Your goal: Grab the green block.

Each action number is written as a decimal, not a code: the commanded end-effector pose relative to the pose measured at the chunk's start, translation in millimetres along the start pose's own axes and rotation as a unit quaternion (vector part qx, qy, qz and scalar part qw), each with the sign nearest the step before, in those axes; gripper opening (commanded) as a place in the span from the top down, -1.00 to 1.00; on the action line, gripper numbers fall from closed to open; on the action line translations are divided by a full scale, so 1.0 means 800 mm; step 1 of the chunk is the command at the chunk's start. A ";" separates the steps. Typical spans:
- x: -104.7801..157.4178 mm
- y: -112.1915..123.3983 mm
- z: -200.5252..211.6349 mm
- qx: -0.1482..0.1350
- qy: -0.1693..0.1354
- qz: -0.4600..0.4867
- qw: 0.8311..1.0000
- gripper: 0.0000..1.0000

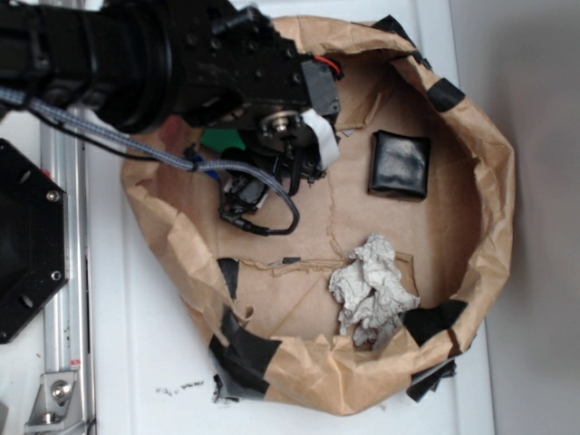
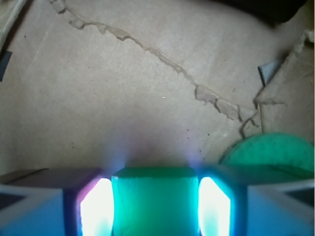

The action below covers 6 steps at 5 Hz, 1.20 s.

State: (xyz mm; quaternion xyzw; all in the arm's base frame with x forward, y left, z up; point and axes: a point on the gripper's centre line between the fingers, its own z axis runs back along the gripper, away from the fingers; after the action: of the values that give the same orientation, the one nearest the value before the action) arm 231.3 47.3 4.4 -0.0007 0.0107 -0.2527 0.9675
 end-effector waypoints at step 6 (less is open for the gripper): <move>0.067 -0.030 0.190 0.032 -0.115 0.219 0.968 1.00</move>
State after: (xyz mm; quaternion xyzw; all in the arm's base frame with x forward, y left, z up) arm 272.9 8.4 139.8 0.0047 -0.0880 -0.0229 0.9958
